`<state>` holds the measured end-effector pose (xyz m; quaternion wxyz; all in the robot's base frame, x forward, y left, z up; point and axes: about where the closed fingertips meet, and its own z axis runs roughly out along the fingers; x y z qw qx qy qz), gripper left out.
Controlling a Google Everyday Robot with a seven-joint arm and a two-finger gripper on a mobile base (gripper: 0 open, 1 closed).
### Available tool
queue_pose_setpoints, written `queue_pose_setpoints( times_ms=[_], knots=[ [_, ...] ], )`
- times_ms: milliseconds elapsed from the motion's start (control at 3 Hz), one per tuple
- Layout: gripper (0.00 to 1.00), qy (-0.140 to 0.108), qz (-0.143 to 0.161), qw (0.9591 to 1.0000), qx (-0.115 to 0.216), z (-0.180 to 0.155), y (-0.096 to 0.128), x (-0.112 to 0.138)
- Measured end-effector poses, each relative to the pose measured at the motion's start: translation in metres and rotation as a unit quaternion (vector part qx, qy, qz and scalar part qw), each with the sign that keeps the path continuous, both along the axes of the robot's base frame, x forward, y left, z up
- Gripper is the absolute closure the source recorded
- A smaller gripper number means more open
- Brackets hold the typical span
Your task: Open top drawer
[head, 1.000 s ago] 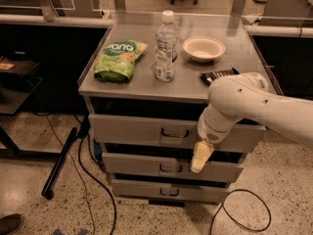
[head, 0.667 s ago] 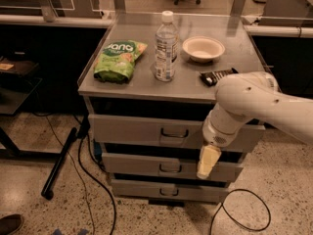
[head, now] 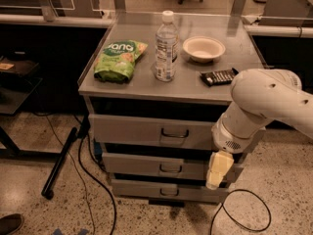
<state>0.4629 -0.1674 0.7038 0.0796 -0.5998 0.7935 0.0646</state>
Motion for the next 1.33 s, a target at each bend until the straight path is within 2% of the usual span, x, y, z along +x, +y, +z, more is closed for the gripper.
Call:
queue_pose_setpoints(
  times_ms=[333,667,1333],
  knots=[
    [0.00,-0.021,-0.023,0.9995,-0.003,-0.003,0.003,0.025],
    [0.00,-0.032,-0.033,0.9989,-0.011,-0.009,0.006,0.051],
    [0.00,-0.029,-0.029,0.9987,-0.030,-0.048,0.019,0.094]
  ],
)
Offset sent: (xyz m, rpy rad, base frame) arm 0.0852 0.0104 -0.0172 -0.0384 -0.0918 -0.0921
